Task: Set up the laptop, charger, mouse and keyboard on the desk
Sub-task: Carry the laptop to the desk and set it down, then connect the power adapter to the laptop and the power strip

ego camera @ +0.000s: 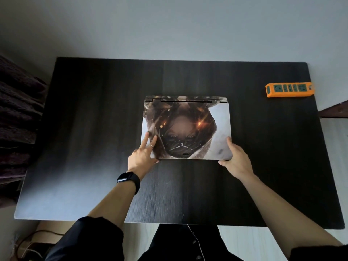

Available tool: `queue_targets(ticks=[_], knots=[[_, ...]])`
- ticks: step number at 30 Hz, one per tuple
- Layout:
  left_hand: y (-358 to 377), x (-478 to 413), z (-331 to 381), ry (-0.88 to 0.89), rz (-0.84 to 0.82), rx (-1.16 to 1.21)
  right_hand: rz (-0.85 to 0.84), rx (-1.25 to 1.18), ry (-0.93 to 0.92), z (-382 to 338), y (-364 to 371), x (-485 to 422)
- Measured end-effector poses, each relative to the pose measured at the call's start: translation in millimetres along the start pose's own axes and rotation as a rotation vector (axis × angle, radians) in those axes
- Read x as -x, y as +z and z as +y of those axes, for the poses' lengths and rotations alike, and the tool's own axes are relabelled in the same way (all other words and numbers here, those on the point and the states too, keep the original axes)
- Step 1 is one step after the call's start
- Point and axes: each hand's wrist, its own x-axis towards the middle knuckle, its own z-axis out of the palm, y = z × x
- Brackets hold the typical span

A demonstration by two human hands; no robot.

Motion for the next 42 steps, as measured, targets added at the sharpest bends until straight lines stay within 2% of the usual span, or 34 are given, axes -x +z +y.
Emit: queue_targets(ticks=[6, 12, 19, 27, 32, 42], knots=[[13.8, 17.5, 3.7, -0.01, -0.011, 0.037, 0.021, -0.075, 0.053, 7.8, 16.9, 28.3], [45.3, 71.0, 4.9, 0.005, -0.039, 0.095, -0.047, 0.06, 0.039, 15.6, 46.9, 84.9], [89.9, 162.6, -3.0, -0.051, -0.194, 0.051, -0.24, 0.21, -0.189, 14.7, 77.5, 141.8], [123.5, 268.2, 2.0, -0.386, -0.132, 0.287, -0.449, 0.489, -0.601, -8.5, 89.3, 172.7], [149.6, 342.6, 3.2, -0.6, 0.009, 0.496, -0.482, 0.481, -0.854, -36.1, 108.4, 206.7], [185.7, 489.1, -38.4, -1.019, 0.279, 0.837, -0.704, 0.521, -1.187, -120.7, 161.4, 316.0]])
